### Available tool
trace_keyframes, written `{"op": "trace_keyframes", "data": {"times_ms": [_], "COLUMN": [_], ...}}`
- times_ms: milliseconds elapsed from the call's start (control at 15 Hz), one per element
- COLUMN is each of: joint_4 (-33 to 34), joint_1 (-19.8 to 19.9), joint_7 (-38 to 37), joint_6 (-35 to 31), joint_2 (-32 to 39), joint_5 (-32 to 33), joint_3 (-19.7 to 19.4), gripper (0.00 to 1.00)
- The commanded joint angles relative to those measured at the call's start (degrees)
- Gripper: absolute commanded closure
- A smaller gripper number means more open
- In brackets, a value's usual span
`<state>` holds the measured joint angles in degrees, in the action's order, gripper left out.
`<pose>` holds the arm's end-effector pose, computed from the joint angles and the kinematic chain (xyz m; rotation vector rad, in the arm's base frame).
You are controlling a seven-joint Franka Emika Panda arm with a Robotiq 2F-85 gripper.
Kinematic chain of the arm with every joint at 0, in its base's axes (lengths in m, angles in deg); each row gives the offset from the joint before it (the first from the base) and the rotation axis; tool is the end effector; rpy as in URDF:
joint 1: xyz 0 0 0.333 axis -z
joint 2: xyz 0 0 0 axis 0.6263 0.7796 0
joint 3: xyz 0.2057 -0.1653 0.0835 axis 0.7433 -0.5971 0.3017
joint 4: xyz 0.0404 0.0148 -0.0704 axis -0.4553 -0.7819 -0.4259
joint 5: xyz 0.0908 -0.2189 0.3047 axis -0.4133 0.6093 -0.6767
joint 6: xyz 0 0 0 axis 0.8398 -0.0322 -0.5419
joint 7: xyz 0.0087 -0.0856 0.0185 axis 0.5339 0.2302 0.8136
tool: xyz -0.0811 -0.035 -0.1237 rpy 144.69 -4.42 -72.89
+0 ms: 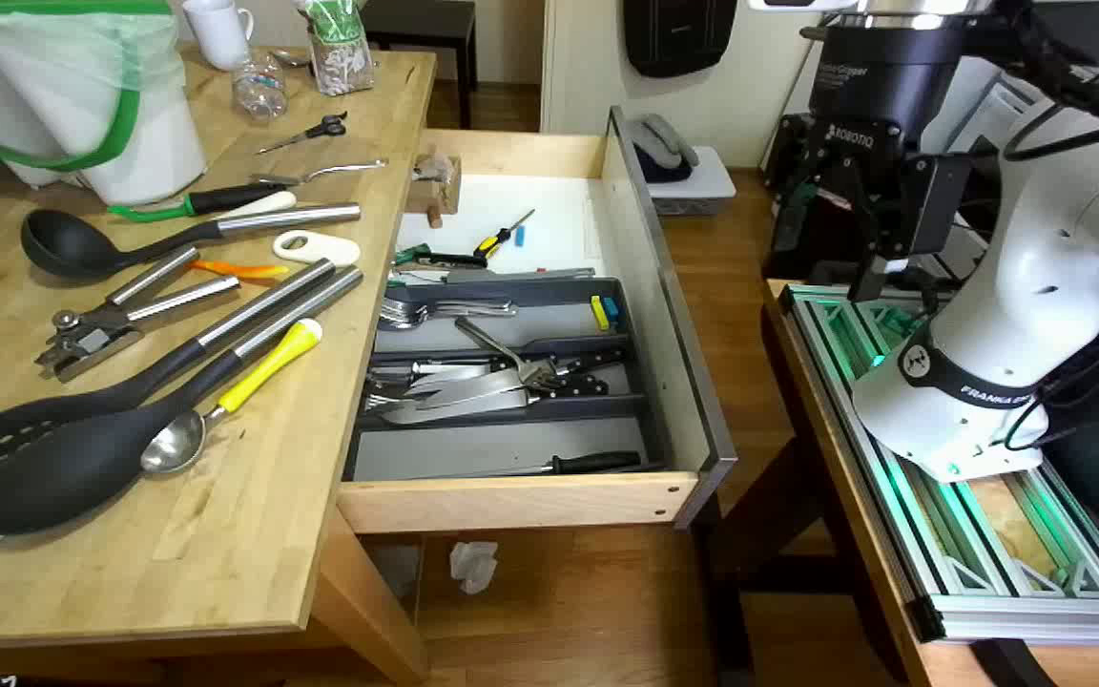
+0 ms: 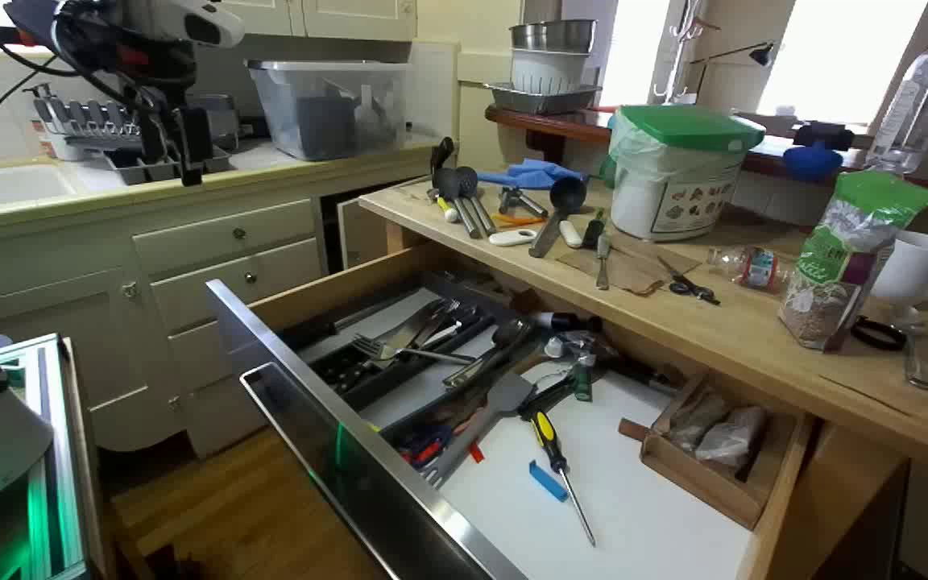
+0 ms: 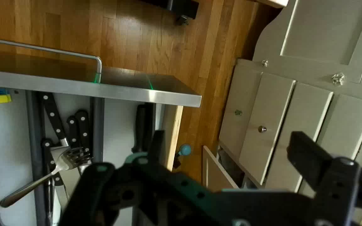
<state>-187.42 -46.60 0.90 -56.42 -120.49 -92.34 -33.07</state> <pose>0.3102 0.0354 0.3705 -2.8687 -0.3765 0.0531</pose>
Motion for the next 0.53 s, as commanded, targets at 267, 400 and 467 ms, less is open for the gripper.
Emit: {"op": "trace_keyframes", "data": {"times_ms": [267, 400, 467], "joint_4": [-0.5, -0.5, 0.1], "joint_1": [0.8, 0.8, 2.4], "joint_7": [0.5, 0.5, -1.2], "joint_6": [0.2, 0.2, -3.2], "joint_2": [0.4, 0.4, 1.8], "joint_5": [-0.5, -0.5, -0.6], "joint_3": [0.7, 0.7, 0.3], "gripper": [0.00, 0.00, 0.00]}}
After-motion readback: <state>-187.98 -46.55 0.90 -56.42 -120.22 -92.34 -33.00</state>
